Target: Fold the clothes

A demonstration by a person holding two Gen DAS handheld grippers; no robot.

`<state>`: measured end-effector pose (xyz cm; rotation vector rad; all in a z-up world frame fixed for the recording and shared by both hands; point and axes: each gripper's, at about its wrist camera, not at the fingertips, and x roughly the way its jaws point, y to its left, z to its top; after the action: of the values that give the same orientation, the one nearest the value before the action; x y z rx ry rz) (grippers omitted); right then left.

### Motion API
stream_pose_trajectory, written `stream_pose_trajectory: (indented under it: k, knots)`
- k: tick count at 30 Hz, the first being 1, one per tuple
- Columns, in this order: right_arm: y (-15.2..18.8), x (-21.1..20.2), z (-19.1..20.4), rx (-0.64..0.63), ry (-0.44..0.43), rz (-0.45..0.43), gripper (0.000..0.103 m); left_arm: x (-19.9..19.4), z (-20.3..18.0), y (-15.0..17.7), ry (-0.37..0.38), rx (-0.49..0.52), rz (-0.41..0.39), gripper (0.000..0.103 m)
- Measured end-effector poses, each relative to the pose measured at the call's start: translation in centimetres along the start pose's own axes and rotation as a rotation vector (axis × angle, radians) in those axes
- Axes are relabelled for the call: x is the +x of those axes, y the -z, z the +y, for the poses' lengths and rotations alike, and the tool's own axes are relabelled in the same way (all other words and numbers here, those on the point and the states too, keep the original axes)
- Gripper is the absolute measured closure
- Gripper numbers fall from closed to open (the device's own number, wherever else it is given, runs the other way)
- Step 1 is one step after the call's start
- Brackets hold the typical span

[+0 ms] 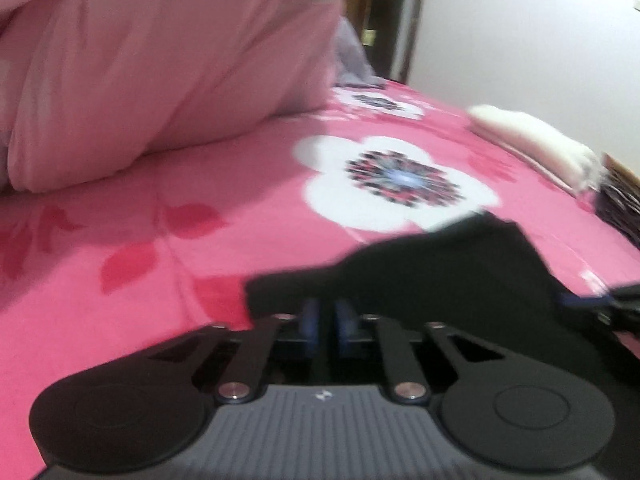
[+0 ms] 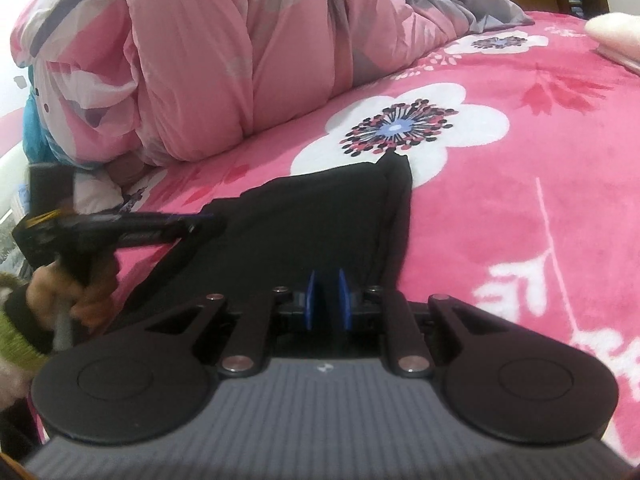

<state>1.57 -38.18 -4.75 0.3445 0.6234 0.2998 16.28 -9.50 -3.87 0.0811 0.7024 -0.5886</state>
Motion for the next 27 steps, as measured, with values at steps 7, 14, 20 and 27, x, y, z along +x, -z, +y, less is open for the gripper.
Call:
stream_pose_trajectory:
  k: [7, 14, 20, 27]
  knots:
    - [0.0, 0.0, 0.1, -0.004, 0.004, 0.0, 0.091, -0.4, -0.8, -2.8, -0.063, 0.035, -0.064, 0.086]
    - [-0.1, 0.1, 0.0, -0.002, -0.001, 0.004, 0.091, 0.9, -8.0, -4.2, 0.168, 0.191, 0.006, 0.08]
    - [-0.1, 0.1, -0.1, -0.003, -0.004, 0.007, 0.091, 6.7, -9.1, -5.9, 0.182, 0.154, 0.101, 0.075]
    - [-0.1, 0.1, -0.1, 0.001, -0.01, 0.011, 0.091, 7.6, -8.9, -8.0, 0.188, 0.091, 0.062, 0.077]
